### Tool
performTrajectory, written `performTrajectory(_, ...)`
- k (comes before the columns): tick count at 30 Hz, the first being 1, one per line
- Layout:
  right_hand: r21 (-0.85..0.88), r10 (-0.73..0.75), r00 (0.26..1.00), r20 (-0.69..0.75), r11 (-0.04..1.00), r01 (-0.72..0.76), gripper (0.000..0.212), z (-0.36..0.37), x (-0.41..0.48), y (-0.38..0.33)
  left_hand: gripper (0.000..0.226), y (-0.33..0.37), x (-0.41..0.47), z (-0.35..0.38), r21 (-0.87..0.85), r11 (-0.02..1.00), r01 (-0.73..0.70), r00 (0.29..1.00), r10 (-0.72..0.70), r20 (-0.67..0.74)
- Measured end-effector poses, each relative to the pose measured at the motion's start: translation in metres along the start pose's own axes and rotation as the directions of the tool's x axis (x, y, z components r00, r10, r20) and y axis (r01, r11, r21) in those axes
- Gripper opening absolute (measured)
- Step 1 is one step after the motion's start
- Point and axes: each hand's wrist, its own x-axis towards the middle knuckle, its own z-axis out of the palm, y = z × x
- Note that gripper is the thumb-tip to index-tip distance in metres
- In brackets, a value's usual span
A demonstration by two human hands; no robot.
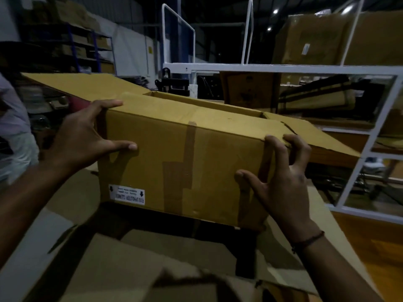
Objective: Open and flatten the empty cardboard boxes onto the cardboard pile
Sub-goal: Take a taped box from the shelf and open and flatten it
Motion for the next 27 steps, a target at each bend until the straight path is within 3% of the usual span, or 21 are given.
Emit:
performTrajectory(6,-0.076,0.040,0.999,0.002,0.996,-0.039,0.088,0.023,-0.016,-0.056,0.099,-0.061,-0.015,-0.004,-0.167,0.986,-0.002,1.000,0.003,0.003)
performTrajectory(11,-0.147,0.122,0.992,0.029,0.982,-0.116,0.087,0.033,-0.042,-0.076,0.100,-0.090,-0.029,0.005,-0.206,0.978,-0.022,0.999,0.031,0.041)
performTrajectory(16,-0.175,0.186,0.982,0.044,0.969,-0.175,0.088,0.030,-0.058,-0.079,0.102,-0.091,-0.041,0.016,-0.249,0.968,-0.001,0.999,0.011,0.041)
performTrajectory(21,-0.200,0.154,0.986,0.065,0.970,-0.139,0.081,0.015,-0.059,-0.079,0.104,-0.083,-0.059,0.031,-0.311,0.949,0.046,0.998,-0.029,0.060)
performTrajectory(27,-0.238,0.205,0.969,0.138,0.957,-0.168,0.081,0.025,-0.075,-0.074,0.104,-0.095,-0.086,0.048,-0.312,0.936,0.162,0.984,-0.129,0.123)
